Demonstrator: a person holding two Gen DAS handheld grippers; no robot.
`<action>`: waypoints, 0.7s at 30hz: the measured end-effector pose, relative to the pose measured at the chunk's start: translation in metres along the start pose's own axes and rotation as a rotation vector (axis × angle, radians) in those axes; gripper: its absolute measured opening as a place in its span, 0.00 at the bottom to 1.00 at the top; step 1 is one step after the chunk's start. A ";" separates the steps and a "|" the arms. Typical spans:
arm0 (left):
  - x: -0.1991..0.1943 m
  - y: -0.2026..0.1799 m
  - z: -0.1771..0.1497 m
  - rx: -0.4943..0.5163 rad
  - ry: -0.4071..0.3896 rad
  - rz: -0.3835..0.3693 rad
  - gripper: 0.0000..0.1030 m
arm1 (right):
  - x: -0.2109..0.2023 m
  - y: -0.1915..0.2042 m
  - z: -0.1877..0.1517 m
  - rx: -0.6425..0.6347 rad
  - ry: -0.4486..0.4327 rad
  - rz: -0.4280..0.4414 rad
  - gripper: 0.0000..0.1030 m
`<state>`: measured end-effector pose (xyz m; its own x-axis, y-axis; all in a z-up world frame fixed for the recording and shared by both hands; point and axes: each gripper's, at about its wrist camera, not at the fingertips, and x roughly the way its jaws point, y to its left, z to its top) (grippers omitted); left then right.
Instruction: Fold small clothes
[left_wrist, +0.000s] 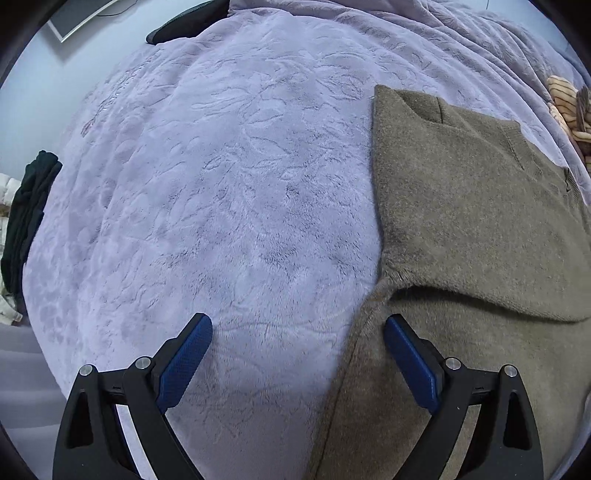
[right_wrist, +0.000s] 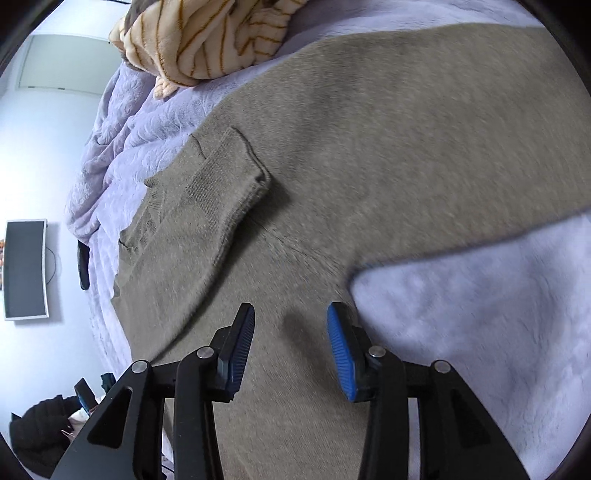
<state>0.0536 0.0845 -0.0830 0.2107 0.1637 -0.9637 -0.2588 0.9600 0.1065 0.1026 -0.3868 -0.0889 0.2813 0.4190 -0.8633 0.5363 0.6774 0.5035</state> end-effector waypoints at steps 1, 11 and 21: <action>-0.003 -0.003 -0.003 0.011 0.006 -0.008 0.92 | -0.003 -0.004 -0.002 0.008 -0.003 0.000 0.43; -0.030 -0.095 -0.033 0.219 0.057 -0.173 0.92 | -0.055 -0.090 0.009 0.225 -0.176 -0.024 0.44; -0.042 -0.187 -0.052 0.394 0.070 -0.284 0.92 | -0.107 -0.178 0.026 0.450 -0.388 0.021 0.45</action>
<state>0.0444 -0.1139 -0.0749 0.1540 -0.1201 -0.9807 0.1791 0.9795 -0.0919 -0.0030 -0.5681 -0.0869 0.5202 0.1201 -0.8455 0.7885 0.3127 0.5296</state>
